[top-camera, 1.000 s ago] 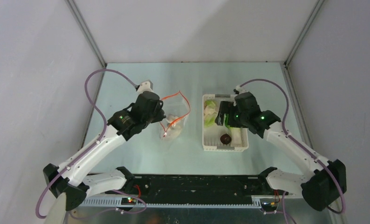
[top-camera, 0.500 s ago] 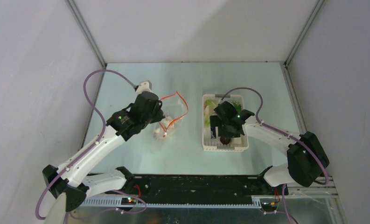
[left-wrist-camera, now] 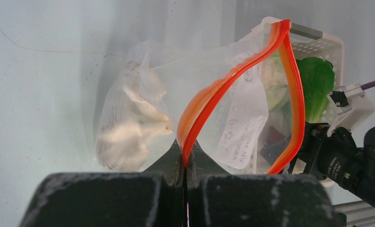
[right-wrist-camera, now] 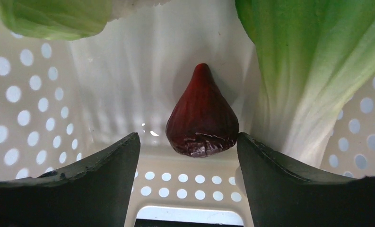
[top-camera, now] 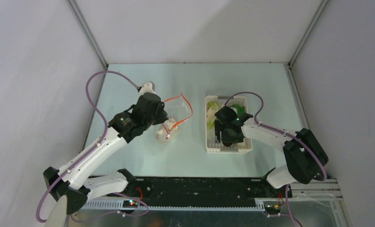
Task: Place the food in the zip-top bag and seal the zipper
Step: Pick up the fake vegetable from the bin.
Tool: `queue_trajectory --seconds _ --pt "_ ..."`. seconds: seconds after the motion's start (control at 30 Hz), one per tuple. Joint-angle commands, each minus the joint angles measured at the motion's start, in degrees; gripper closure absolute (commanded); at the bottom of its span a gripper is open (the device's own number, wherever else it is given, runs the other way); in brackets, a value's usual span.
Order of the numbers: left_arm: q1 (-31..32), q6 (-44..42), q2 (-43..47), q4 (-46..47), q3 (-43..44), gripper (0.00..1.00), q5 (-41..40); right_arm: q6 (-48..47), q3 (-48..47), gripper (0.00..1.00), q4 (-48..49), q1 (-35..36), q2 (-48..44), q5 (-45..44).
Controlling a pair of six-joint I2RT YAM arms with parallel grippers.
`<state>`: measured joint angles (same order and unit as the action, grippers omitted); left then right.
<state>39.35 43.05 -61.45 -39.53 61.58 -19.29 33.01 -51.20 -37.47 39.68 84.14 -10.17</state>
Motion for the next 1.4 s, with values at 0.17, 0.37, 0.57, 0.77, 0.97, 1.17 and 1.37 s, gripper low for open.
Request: queue_trajectory --seconds 0.17,0.37,0.57,0.77,0.97,1.17,1.37 --pt "-0.32 -0.34 0.37 2.23 0.28 1.00 0.82 1.35 0.66 0.32 2.88 -0.12 2.59 -1.39" --pt "-0.26 -0.29 0.16 2.94 0.00 1.00 1.80 1.94 0.66 0.42 4.05 -0.35 2.97 -2.65" --pt "-0.32 -0.15 0.10 3.24 -0.26 1.00 2.37 2.63 0.71 0.53 5.29 -0.43 2.86 -3.03" --pt "-0.25 -0.22 -0.09 3.59 -0.43 1.00 2.82 2.60 0.58 0.58 3.06 -0.42 -3.76 -4.01" --pt "-0.32 -0.33 -0.77 4.56 -0.50 1.00 4.10 -0.96 0.57 0.59 2.75 -0.57 -17.29 -2.25" --pt "-0.25 -0.58 -1.84 5.40 0.01 1.00 5.76 -4.81 0.45 0.60 9.32 -0.91 -29.68 6.77" --pt "-0.31 -0.68 -3.18 6.03 0.05 1.00 7.45 -5.68 -0.65 0.60 24.52 -0.84 -32.45 20.81"
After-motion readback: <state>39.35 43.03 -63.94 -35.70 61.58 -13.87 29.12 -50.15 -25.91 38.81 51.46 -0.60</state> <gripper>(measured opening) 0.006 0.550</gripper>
